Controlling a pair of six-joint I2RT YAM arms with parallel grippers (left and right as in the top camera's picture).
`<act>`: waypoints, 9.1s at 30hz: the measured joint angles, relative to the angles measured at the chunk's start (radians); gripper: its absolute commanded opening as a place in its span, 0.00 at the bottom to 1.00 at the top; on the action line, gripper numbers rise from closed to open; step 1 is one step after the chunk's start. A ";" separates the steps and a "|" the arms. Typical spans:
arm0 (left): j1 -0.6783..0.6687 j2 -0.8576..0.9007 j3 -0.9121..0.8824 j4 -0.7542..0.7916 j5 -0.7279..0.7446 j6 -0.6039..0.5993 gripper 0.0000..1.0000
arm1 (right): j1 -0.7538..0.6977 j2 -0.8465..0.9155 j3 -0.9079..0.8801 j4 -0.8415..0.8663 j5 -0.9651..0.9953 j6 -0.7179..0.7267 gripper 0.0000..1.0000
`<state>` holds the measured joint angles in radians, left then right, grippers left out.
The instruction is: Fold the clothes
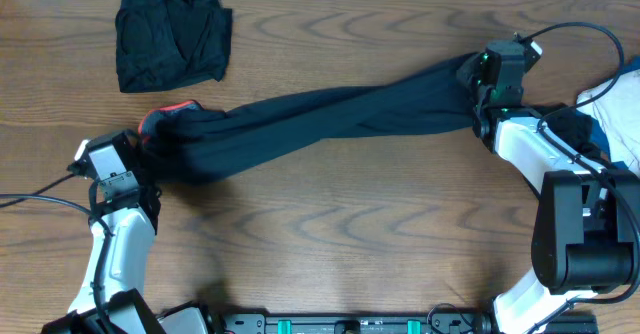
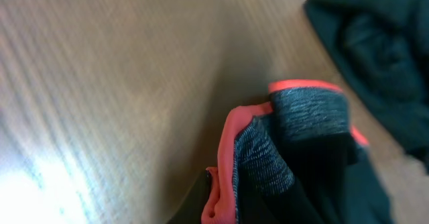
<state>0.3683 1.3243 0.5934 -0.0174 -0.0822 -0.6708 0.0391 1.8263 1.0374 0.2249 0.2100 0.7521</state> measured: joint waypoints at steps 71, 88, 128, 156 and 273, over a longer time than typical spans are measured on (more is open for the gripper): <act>0.063 -0.573 0.013 -0.631 -0.212 -0.131 0.98 | 0.868 0.262 0.328 -0.232 -0.277 -1.340 0.73; 0.063 -0.573 0.013 -0.669 -0.209 -0.141 0.98 | 0.918 0.340 0.330 -0.145 -0.212 -1.488 0.62; 0.064 -0.573 0.013 -0.728 -0.001 -0.140 0.98 | 0.912 0.392 0.336 0.177 -0.080 -1.493 0.06; -0.294 -0.206 0.004 -0.126 0.207 -0.106 0.92 | 0.791 0.477 0.339 0.363 -0.082 -1.297 0.42; -0.312 0.195 0.063 0.074 -0.314 0.853 0.12 | 0.146 -0.167 0.377 -0.723 -0.221 -0.589 0.99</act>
<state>0.0563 1.5188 0.6559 0.0563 -0.3958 0.1825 0.1852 1.6592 1.4147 -0.4976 -0.0113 0.1631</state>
